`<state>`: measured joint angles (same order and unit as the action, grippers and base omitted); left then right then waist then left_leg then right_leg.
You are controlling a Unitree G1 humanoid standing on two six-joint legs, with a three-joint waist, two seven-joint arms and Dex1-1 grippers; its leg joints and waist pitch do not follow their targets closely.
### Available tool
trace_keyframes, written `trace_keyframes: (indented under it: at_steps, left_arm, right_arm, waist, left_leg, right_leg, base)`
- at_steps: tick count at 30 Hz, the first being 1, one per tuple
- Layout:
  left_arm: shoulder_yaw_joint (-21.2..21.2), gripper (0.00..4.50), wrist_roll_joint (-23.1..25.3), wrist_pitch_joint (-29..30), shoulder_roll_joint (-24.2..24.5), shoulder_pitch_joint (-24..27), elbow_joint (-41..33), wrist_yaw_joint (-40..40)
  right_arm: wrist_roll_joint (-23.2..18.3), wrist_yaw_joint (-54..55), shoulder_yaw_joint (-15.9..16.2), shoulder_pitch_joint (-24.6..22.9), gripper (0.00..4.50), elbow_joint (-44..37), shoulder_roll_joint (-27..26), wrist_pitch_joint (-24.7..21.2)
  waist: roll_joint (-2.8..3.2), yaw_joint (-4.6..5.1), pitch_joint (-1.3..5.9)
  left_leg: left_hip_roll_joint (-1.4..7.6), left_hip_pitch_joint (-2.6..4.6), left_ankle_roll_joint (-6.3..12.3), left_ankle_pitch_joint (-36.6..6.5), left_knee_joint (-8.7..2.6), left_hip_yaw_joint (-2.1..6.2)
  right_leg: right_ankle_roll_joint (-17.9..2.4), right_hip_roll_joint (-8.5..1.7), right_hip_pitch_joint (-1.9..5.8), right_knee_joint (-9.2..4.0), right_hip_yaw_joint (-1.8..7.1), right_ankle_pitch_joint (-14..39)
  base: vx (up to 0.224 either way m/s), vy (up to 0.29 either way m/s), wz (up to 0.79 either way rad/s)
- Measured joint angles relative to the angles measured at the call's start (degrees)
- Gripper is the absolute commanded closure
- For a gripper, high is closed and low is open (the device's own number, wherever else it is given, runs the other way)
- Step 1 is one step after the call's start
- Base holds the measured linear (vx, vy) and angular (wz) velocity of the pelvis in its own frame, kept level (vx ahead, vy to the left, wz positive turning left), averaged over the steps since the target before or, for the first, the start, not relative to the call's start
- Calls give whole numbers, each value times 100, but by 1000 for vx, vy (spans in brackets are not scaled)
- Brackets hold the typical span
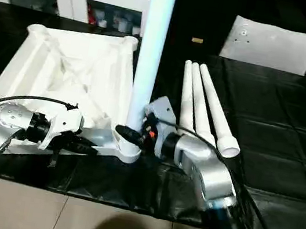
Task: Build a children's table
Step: Insert table leg to table base
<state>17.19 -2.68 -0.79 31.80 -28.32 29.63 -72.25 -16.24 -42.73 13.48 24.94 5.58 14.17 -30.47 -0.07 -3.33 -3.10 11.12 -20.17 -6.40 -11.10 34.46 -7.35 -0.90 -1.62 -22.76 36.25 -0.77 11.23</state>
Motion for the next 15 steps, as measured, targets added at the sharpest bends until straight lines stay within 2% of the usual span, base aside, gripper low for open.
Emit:
trace_keyframes:
  at_steps: [4, 8, 15]
  left_arm:
    - [0, 450, 14, -2, -10, -5, 13, 13]
    - [0, 450, 14, -2, -27, -7, 14, 7]
    - [8, 450, 23, -9, -70, -9, 27, -5]
  right_arm:
    - [-47, 21, -95, -53, 258, 82, -62, 95]
    - [-276, 102, -415, -291, 260, 194, -222, 230]
    - [-384, 185, -505, -758, 261, 104, -252, 594]
  waist:
    - [-4, -1, 3]
    - [2, -3, 6]
    - [17, -21, 16]
  left_leg:
    - [0, 3, 0, 0, 0, 0]
    - [0, 3, 0, 0, -3, -1]
    - [-1, 6, 0, 0, -14, -4]
  right_leg:
    - [1, 0, 2, 0, 0, 0]
    - [0, 0, 3, -2, 3, 0]
    - [-1, -1, 8, -9, 3, 0]
  base:
    - [0, 0, 0]
    - [0, 0, 0]
    - [0, 0, 0]
